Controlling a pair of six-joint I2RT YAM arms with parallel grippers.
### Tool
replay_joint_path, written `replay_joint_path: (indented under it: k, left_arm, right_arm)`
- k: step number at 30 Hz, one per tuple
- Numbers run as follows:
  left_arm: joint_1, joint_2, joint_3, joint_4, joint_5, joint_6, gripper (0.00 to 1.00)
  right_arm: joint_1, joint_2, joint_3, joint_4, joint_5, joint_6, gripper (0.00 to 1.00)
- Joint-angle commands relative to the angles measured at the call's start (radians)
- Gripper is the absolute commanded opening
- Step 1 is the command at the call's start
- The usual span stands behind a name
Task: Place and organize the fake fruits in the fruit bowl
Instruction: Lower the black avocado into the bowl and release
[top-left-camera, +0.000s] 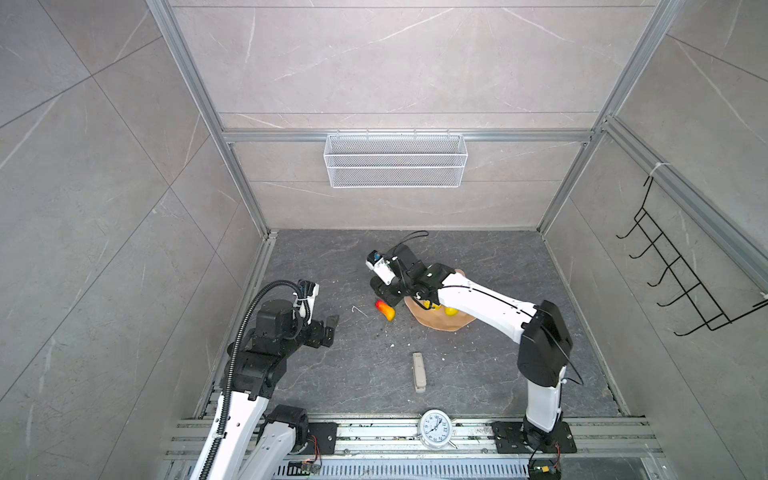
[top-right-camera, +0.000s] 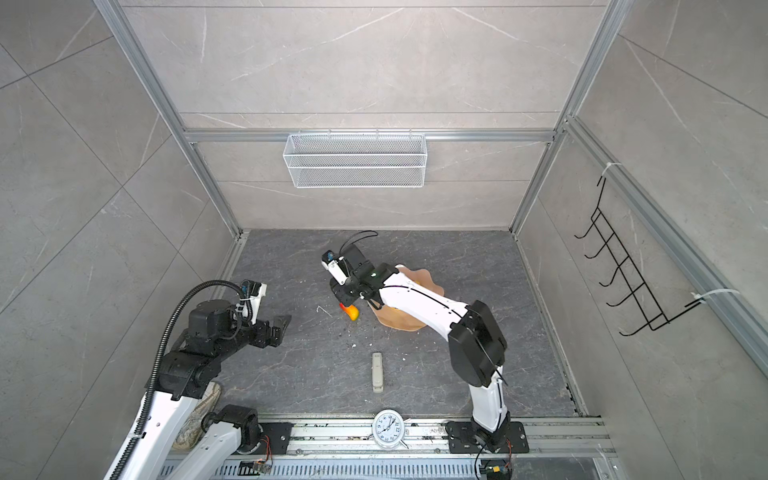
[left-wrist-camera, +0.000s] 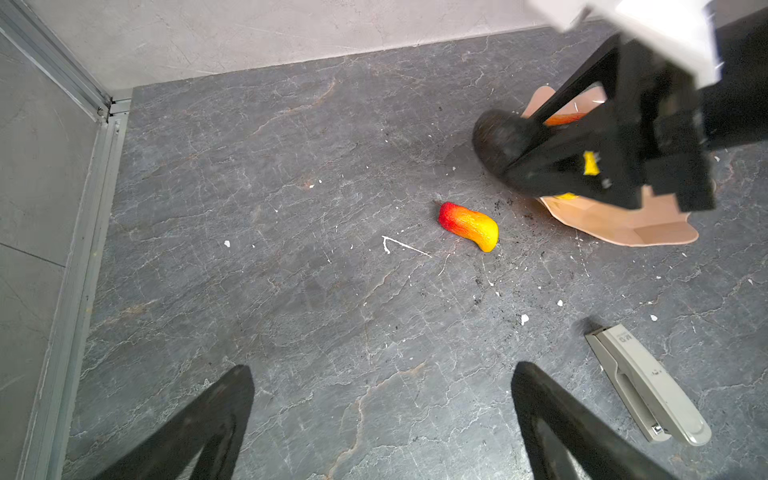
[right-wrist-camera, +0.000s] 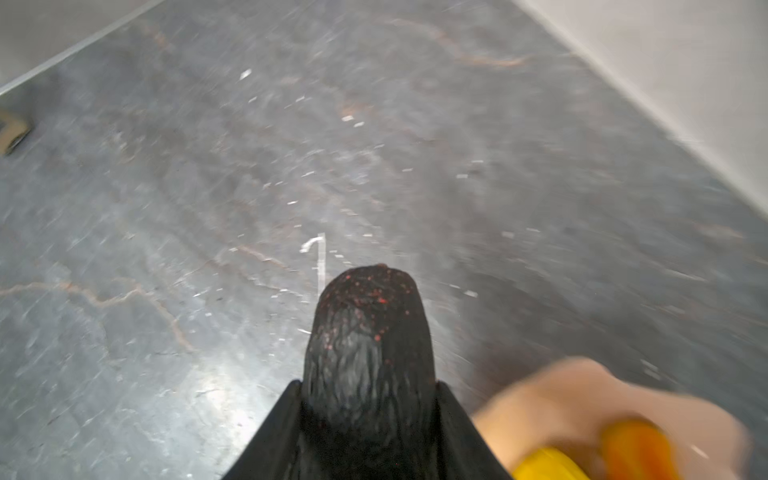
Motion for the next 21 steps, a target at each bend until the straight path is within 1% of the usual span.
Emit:
replay_joint_path:
  k: [1, 4, 8, 14, 21]
  left_arm:
    - [0.004, -0.010, 0.008, 0.004, 0.024, 0.013, 1.00]
    - [0.005, -0.007, 0.007, 0.005, 0.028, 0.012, 1.00]
    - [0.004, -0.005, 0.008, 0.005, 0.030, 0.012, 1.00]
    - [0.004, -0.001, 0.009, 0.005, 0.030, 0.012, 1.00]
    - [0.005, 0.005, 0.009, 0.005, 0.028, 0.012, 1.00]
  right_arm:
    - [-0.050, -0.051, -0.122, 0.058, 0.099, 0.084, 0.34]
    - [-0.077, -0.081, -0.195, 0.070, 0.118, 0.109, 0.34]
    - [-0.090, -0.075, -0.240, 0.069, 0.129, 0.119, 0.35]
    - [-0.099, -0.033, -0.263, 0.087, 0.143, 0.136, 0.37]
    - [-0.103, 0.024, -0.242, 0.099, 0.140, 0.143, 0.40]
